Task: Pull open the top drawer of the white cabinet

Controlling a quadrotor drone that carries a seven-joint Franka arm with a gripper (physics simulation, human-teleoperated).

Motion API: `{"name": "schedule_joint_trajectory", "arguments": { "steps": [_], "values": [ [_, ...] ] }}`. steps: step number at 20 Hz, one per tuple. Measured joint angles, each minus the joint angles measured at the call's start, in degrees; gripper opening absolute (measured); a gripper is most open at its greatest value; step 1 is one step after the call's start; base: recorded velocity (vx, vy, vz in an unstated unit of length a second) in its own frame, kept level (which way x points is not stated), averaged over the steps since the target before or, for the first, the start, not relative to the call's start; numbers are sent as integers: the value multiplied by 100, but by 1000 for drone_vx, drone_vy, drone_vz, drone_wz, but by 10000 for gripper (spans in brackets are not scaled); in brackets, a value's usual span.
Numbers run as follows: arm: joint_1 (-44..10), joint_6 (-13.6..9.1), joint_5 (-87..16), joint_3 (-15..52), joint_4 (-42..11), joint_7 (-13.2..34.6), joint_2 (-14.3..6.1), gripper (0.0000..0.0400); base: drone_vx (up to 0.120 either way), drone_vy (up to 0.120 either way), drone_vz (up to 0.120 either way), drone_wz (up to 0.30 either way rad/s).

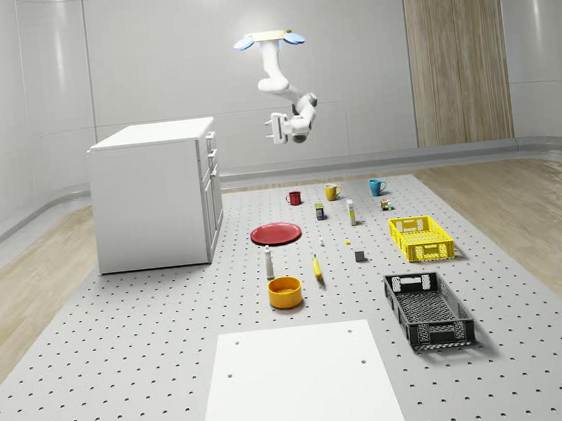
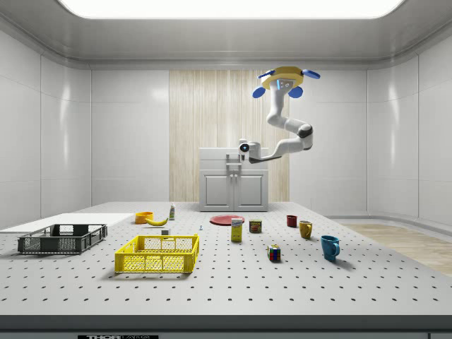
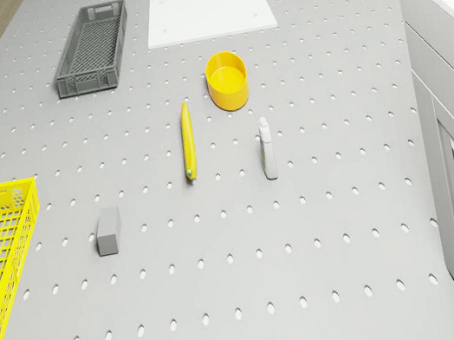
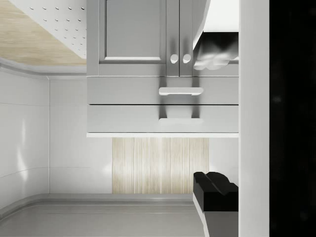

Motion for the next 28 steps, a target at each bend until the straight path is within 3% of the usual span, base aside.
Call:
{"name": "schedule_joint_trajectory", "arguments": {
  "steps": [14,28],
  "values": [
    [417,896,970,784,-266,-391,368,305,0,0,0,0],
    [841,1586,2143,1535,-193,-953,1045,305,0,0,0,0]
  ]
}}
